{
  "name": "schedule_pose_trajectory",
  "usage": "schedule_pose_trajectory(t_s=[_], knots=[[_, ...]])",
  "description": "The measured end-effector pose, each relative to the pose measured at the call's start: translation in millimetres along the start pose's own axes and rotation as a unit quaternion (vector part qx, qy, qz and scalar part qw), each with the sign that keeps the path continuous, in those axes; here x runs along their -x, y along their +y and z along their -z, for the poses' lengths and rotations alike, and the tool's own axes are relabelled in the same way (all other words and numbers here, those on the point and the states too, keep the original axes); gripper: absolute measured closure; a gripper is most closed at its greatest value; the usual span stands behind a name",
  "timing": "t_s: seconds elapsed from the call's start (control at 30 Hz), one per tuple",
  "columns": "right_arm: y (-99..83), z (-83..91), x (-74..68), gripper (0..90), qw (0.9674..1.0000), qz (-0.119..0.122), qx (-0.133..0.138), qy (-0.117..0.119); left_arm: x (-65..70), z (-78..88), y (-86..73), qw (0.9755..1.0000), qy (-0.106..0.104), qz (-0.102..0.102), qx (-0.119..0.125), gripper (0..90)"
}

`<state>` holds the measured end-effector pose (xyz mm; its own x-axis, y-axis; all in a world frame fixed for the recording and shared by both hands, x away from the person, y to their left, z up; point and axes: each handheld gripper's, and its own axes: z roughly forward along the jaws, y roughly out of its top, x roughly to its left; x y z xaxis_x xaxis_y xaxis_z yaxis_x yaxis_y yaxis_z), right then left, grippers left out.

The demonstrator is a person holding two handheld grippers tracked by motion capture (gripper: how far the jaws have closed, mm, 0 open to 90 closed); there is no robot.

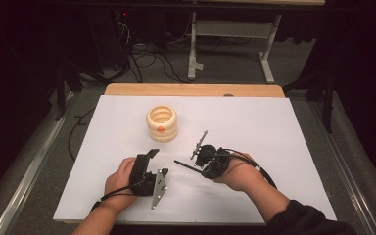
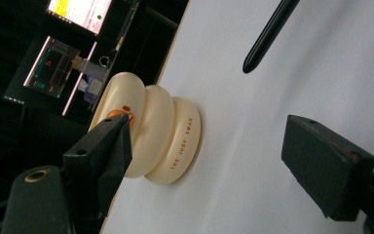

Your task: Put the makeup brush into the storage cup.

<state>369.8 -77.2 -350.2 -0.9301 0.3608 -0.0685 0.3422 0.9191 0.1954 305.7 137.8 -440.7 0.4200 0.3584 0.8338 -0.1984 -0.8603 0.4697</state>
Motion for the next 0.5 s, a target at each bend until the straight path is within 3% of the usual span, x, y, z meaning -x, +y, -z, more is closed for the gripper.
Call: schedule_pose_trajectory(t_s=[0.33, 0.5], knots=[[8.1, -3.5, -6.2, 85.6, 0.9999, 0.017, -0.001, 0.002, 3.4, -0.8, 0.6, 0.9999, 0.003, -0.011, -0.002, 20.1], [12.0, -4.0, -8.3, 85.6, 0.9997, 0.022, 0.001, 0.004, 5.9, -1.0, 1.5, 0.9998, -0.002, -0.022, 0.001, 25.2]])
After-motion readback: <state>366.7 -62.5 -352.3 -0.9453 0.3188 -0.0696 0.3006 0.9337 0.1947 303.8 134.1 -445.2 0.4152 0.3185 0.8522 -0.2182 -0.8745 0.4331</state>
